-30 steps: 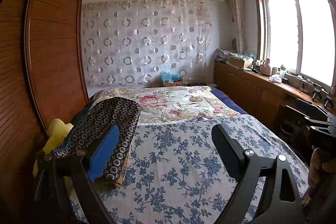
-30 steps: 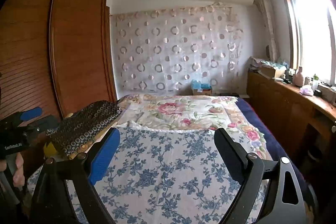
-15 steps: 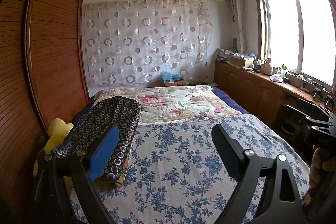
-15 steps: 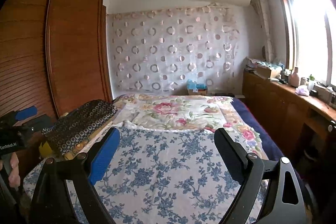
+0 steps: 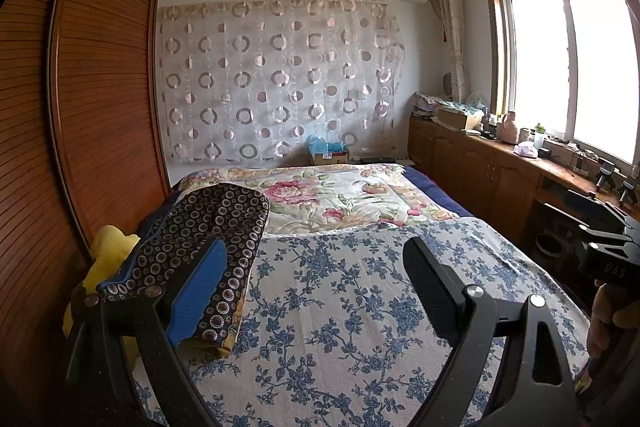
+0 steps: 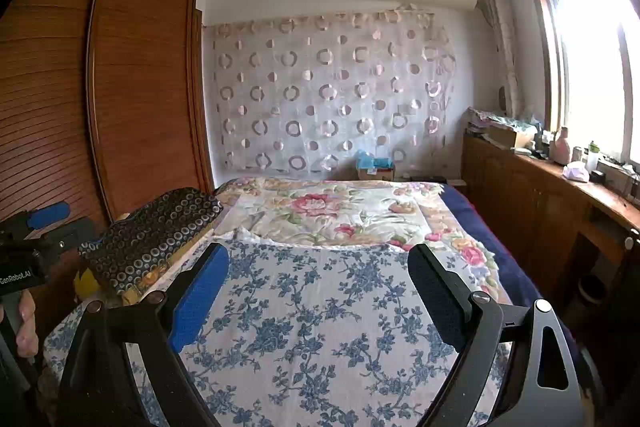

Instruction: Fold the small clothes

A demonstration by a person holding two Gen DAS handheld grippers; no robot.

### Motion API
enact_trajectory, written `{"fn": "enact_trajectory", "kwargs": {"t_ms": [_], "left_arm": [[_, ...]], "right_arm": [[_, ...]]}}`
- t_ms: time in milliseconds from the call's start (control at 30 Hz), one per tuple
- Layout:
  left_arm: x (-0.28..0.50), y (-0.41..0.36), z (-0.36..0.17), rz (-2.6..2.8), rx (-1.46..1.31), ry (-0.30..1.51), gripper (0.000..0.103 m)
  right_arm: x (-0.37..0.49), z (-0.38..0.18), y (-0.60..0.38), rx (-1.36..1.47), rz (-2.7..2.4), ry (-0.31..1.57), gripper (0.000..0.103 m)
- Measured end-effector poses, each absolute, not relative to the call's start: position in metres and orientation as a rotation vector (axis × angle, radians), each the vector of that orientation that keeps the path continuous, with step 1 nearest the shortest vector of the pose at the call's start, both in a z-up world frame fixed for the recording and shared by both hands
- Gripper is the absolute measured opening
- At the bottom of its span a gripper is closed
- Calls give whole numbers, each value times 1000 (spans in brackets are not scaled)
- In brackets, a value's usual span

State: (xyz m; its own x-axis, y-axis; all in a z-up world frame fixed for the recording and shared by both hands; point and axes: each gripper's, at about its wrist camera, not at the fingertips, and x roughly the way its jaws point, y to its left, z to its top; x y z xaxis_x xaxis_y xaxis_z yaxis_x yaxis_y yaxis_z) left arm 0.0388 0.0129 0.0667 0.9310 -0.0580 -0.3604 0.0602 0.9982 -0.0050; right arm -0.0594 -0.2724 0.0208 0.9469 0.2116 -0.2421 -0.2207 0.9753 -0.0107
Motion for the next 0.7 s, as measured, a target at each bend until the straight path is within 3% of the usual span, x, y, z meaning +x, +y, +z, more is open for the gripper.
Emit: {"fn": "enact_trajectory", "kwargs": {"t_ms": [700], "left_arm": [[39, 14, 65, -59, 6, 366, 90]], "right_arm": [[-58, 21, -280, -44, 224, 240, 92]]}}
